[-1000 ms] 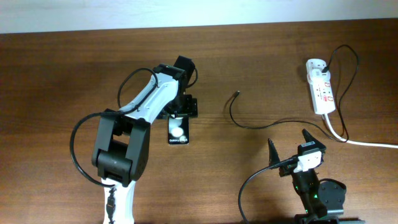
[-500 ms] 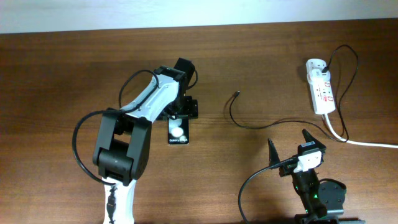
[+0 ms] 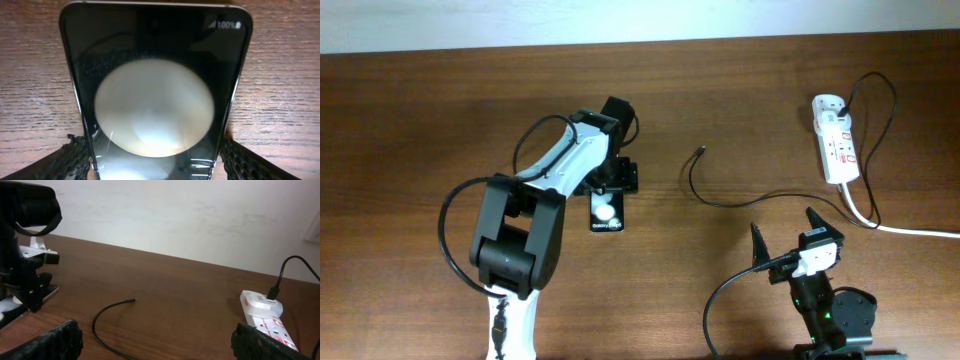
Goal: Plug charger to phone and switch on socket
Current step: 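Close the left gripper on the phone's bottom edge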
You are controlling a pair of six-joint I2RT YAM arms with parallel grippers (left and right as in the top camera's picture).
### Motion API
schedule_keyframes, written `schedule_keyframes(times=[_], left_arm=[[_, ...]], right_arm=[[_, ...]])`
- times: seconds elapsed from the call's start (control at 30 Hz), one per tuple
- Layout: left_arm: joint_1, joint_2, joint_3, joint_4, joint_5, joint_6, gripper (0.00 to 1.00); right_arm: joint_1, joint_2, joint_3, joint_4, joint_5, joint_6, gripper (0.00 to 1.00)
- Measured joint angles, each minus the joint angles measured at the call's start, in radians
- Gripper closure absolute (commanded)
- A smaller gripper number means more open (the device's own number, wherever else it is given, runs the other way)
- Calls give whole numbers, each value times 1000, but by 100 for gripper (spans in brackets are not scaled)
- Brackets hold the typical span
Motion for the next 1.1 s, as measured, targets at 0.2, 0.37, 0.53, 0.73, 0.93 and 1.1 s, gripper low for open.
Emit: schedule_keyframes(times=[0.2, 0.37, 0.53, 0.73, 0.93, 1.1], left_arm=[[-12, -8, -16, 4, 0, 0, 13], [-12, -12, -22, 7, 1, 0, 16], [-13, -12, -22, 10, 1, 0, 22], [-13, -12, -22, 11, 1, -2, 25], [-13, -14, -26, 18, 0, -2, 26], [-14, -14, -19, 11, 0, -3, 26]], right_arm=[[0, 0, 0, 0, 0, 0, 1], [0, 0, 0, 0, 0, 0, 1], [0, 0, 0, 0, 0, 0, 1], [0, 0, 0, 0, 0, 1, 1], [0, 0, 0, 0, 0, 0, 1], [0, 0, 0, 0, 0, 0, 1]])
